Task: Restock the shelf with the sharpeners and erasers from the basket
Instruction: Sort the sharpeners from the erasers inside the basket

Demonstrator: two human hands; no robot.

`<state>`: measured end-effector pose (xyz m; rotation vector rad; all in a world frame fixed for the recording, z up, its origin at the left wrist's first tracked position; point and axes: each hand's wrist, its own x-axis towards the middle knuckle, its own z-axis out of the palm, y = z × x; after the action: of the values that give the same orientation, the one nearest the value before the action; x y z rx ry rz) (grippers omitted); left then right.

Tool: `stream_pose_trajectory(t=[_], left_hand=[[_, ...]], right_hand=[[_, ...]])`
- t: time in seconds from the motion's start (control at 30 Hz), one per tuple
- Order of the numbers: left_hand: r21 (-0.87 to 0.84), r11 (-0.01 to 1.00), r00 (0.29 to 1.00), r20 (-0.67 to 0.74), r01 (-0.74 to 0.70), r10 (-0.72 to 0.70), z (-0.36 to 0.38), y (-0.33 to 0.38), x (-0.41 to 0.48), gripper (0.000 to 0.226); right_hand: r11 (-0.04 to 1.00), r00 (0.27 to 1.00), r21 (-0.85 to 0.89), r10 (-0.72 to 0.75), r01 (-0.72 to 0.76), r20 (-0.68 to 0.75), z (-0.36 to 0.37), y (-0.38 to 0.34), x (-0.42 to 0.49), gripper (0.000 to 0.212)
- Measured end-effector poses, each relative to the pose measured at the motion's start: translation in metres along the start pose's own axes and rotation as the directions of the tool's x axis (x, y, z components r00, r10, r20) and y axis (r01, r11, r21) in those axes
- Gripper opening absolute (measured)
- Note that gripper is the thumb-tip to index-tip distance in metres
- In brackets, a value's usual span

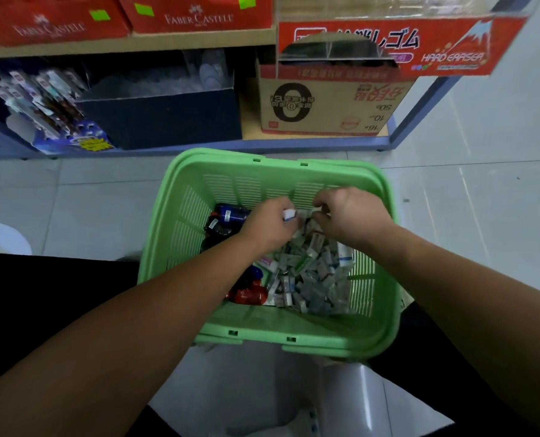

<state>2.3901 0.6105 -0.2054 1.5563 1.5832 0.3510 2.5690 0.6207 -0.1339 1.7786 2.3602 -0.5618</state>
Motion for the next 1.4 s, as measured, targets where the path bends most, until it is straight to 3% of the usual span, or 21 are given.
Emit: stream_pose_trajectory(t=[0.1,0.17,0.23,0.33,0.4,0.5,0.57,0.67,0.77,0.93,1.07,1.23,1.4], left_hand=[[-0.125,0.992,0.995,0.088,-0.032,0.043,0.008,0.034,0.006,0.013],[-0.276,0.96,0.971,0.238,0.046,0.022,0.012,0.048,0.005,0.029],[-0.325,0.944,0.962,0.272,0.06,0.032,0.014,0.048,0.004,0.04],[-0.289,0.957,0.98,0.199,0.036,0.023,0.011,0.036,0.002,0.035],[-0.178,0.982,0.986,0.166,0.063,-0.033,0.007,0.018,0.001,0.023],[0.112,0.989,0.966,0.226,0.1,-0.123,0.003,-0.025,-0.005,0.014],[0.317,0.946,0.944,0.288,0.063,-0.159,0.003,-0.048,-0.014,0.021],[0.436,0.898,0.926,0.358,-0.055,-0.117,0.009,-0.059,-0.019,0.031],[0.58,0.792,0.927,0.371,-0.192,-0.047,0.014,-0.06,-0.016,0.032],[0.68,0.676,0.932,0.362,-0.285,0.029,0.012,-0.064,-0.01,0.029],[0.625,0.707,0.912,0.405,-0.332,0.07,-0.004,-0.069,-0.006,0.035],[0.462,0.863,0.965,0.244,-0.204,0.098,-0.01,-0.081,-0.012,0.014],[0.37,0.925,0.994,0.095,-0.086,0.054,-0.02,-0.081,-0.021,0.007]], right_hand=[[0.997,0.992,0.082,0.016,-0.005,-0.125,-0.015,0.015,-0.017,0.022],[0.985,0.979,0.174,0.029,0.007,-0.202,-0.017,0.023,-0.026,0.022],[0.991,0.974,0.125,-0.022,0.051,-0.225,-0.011,0.024,-0.032,0.023],[0.991,0.978,-0.047,-0.129,0.122,-0.165,0.008,0.017,-0.035,0.036],[0.987,0.992,-0.107,-0.126,0.122,-0.033,0.016,0.007,-0.032,0.046],[0.981,0.983,-0.104,-0.152,0.162,0.104,0.026,-0.003,-0.027,0.038],[0.971,0.966,-0.085,-0.207,0.222,0.157,0.034,-0.01,-0.024,0.033],[0.957,0.938,-0.062,-0.263,0.283,0.225,0.049,-0.02,-0.018,0.032],[0.967,0.943,-0.058,-0.229,0.249,0.24,0.067,-0.027,-0.01,0.038],[0.958,0.961,-0.215,-0.138,0.191,0.239,0.096,-0.039,0.006,0.036],[0.92,0.951,-0.335,-0.101,0.201,0.294,0.111,-0.05,0.012,0.032],[0.956,0.973,-0.262,-0.076,0.133,0.219,0.128,-0.054,0.011,0.028],[0.997,0.995,-0.074,0.031,-0.024,0.093,0.137,-0.056,0.016,0.026]])
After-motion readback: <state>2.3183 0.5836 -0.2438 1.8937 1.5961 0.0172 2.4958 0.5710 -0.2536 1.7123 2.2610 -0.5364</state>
